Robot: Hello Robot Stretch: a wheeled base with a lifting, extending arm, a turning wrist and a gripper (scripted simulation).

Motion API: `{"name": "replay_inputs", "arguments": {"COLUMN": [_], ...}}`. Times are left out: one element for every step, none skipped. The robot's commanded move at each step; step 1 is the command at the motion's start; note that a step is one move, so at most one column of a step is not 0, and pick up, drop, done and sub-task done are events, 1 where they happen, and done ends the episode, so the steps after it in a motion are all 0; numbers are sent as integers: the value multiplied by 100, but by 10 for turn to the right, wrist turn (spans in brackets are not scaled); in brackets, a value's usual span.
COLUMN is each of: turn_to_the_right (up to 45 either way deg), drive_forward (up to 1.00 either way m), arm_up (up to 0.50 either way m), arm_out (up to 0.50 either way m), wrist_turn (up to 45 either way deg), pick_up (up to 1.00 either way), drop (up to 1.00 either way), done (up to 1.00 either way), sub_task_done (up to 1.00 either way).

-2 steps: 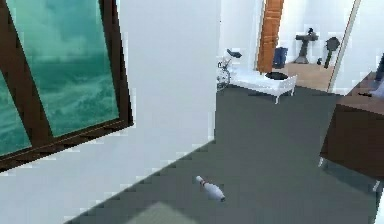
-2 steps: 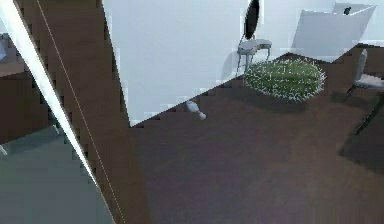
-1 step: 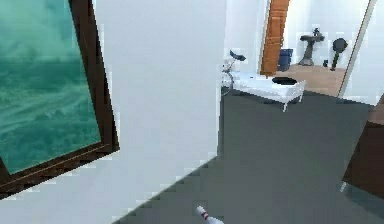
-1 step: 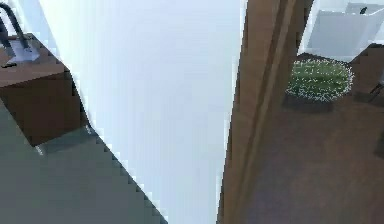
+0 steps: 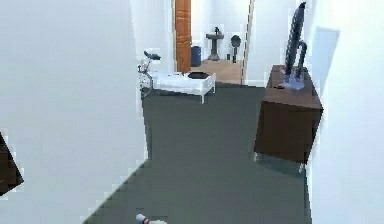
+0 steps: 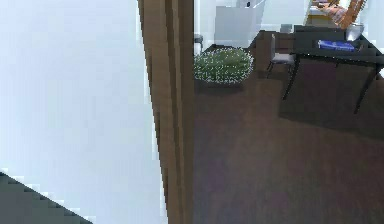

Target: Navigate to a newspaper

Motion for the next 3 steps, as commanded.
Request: {"name": "replay_inputs", "arguments": {"turn_to_the_right": [30, 30, 0], "drive_forward": [0, 0, 45], "arm_up": [0, 0, 0], "arm_out": [0, 0, 0], "wrist_turn": [0, 0, 0], "pick_up": [0, 0, 0], "drop": [0, 0, 0], "done": [0, 0, 0], "sub_task_done": [0, 0, 0]}}
